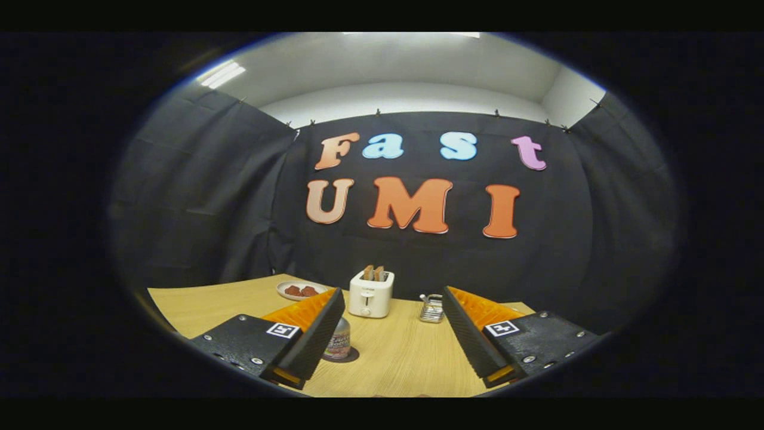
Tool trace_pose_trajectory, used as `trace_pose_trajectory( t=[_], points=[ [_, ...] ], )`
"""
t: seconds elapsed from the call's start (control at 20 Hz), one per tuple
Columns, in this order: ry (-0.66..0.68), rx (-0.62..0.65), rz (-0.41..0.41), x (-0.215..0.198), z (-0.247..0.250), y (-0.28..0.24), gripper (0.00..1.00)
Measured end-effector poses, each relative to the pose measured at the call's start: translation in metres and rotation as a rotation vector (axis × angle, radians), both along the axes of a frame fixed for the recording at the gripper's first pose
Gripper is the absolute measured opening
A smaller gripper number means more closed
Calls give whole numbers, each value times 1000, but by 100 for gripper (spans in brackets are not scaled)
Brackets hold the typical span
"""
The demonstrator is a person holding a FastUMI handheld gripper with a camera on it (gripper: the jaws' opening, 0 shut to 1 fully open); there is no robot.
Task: Take the bottle from table, then pour the juice into the cup, finally place the bottle on the coaster
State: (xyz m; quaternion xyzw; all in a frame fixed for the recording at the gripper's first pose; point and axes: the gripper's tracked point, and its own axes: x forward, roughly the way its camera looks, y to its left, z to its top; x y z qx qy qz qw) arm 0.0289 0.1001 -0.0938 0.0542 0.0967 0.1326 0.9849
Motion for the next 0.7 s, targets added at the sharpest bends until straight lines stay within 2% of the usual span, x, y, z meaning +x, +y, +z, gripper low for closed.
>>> trace_pose_trajectory(
  t=[0.3, 0.7],
  points=[
    [-23, 52, -103, -23, 19, -44, 97],
    [-58, 82, -171, -48, 33, -87, 97]
  ],
)
